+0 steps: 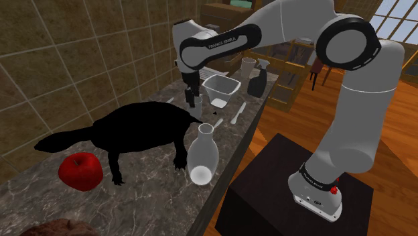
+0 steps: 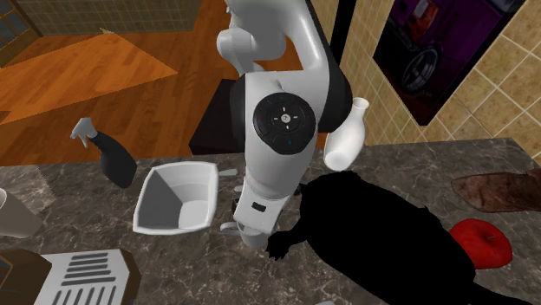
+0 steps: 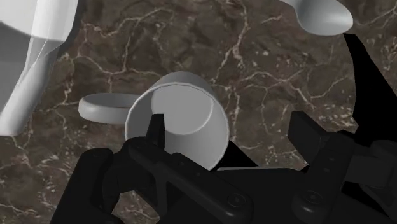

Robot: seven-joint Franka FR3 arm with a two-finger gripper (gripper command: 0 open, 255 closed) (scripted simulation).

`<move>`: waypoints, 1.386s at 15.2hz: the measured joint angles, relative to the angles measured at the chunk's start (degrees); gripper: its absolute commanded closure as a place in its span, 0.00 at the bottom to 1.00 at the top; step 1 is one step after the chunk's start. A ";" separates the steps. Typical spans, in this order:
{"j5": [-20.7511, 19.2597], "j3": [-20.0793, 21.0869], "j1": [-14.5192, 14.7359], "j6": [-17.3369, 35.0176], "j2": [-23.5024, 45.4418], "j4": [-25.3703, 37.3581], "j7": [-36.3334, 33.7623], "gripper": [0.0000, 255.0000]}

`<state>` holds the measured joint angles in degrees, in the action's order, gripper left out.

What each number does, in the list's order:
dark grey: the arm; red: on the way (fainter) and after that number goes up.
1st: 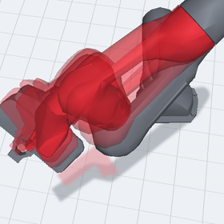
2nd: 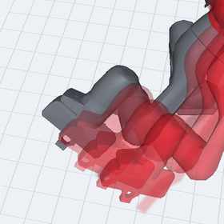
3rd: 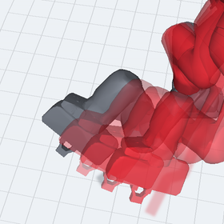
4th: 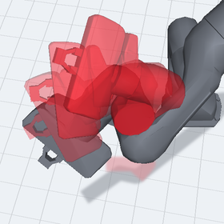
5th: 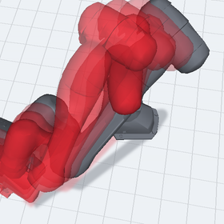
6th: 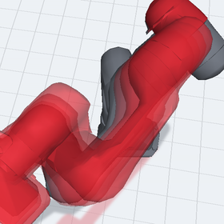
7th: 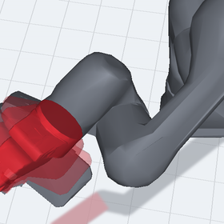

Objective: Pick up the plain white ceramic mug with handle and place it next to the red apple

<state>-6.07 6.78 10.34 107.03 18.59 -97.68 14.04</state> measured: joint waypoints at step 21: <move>-1.06 -0.11 0.29 5.41 3.03 -2.29 -0.09 1.00</move>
<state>-7.14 6.67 10.64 112.44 21.62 -99.98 13.95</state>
